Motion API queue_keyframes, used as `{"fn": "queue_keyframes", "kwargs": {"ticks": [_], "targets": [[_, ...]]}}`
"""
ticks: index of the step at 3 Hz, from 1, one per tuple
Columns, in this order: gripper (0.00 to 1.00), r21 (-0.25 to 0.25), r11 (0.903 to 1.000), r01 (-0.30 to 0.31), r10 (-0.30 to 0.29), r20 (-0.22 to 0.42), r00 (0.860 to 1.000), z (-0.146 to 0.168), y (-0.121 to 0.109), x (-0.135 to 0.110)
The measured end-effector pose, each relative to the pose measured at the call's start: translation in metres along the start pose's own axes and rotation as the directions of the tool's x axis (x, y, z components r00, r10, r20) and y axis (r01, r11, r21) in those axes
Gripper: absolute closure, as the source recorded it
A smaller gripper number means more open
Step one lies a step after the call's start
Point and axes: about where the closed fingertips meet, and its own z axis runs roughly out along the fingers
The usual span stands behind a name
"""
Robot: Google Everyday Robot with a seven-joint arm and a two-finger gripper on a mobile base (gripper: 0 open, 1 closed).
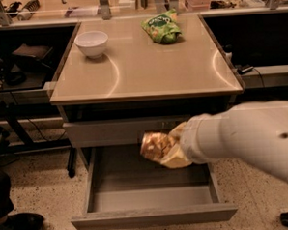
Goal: Place orange can into middle drawer
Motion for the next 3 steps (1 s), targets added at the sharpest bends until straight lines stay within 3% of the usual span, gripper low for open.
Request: {"fn": "queue_keyframes", "kwargs": {"ticks": [1,2,3], "targets": [[1.0,-0.131,0.9911,-0.024,0.009,-0.108,0.994,0.09,0.058,0.069],[1.0,-0.198,0.9801,0.011,-0.044,-0.166,0.985,0.113,0.093,0.088],[1.0,-0.191,0.9815,0.013,-0.044,-0.163,0.986,0.111,0.091,0.085]]}}
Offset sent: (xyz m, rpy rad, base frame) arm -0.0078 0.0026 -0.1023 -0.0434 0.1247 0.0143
